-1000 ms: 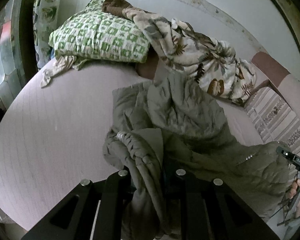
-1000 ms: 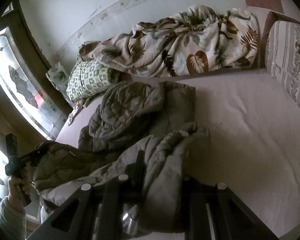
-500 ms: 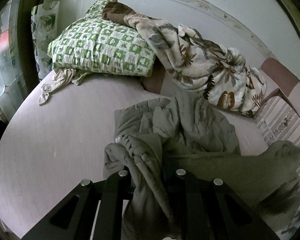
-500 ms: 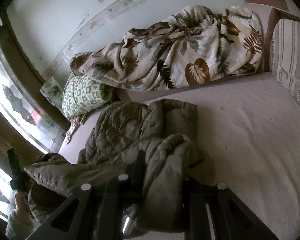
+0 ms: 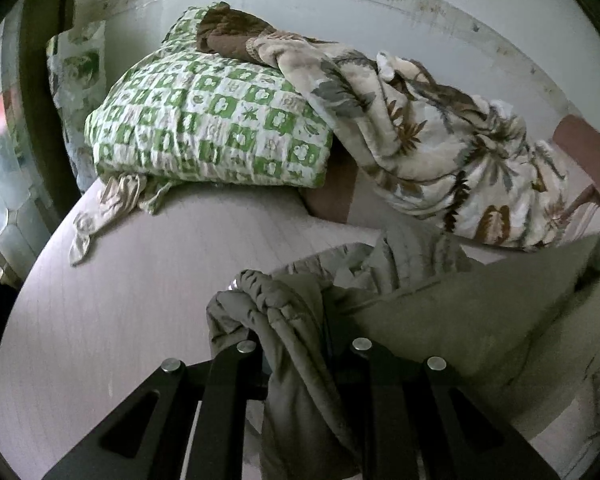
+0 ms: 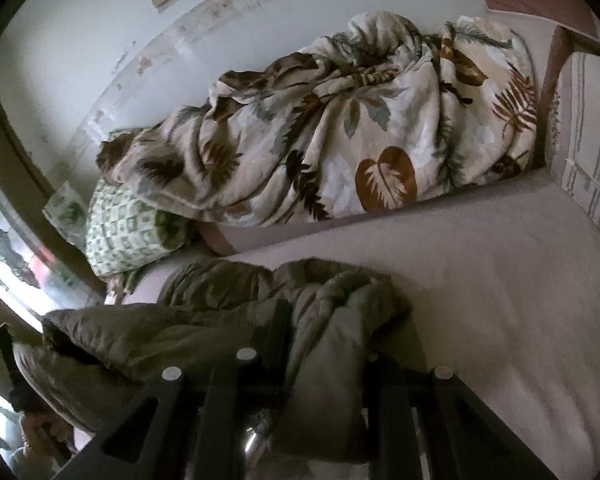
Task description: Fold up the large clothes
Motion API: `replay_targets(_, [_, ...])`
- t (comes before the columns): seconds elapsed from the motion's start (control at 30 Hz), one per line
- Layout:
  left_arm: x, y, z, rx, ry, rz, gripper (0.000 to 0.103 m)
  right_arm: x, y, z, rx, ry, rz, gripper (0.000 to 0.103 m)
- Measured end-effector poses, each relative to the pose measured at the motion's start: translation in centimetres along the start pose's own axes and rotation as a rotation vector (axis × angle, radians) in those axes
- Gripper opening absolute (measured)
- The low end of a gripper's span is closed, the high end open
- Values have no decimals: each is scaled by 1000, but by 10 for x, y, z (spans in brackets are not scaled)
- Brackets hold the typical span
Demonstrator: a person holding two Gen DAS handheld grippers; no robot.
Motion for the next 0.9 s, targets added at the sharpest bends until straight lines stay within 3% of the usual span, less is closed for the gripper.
replay_targets(0.17, [-44,0,-13,-20,21,-43,16,-46,-2,-20,0,-3,39,18])
replay_targets(0.4, [-108,4,-16,-28,91,-82,17,-117,-12,-33,5,59,99,18])
replay_targets(0.6, [-162,6,-10,-19,194,-84,18,-182,-26,-26,13,199,192,18])
replay_targets(0.73, [-182,8,-5,-26,211,-78,18,-214,-31,-17,68,270,265,18])
replay_targets(0.9, [-189,15,-2,20,224,-48,19,-230,-43,-10,7,306,260,17])
Point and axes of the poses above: each gripper's, at about its wrist camera, not at the fingertips, and x roughly against the way its jaws point, y to its left, z to its underside, the point moved 5 cm from there along -x, roughly the way its jaws point, and after that the axes turned 1 degree about y, right-handed, at the moved point
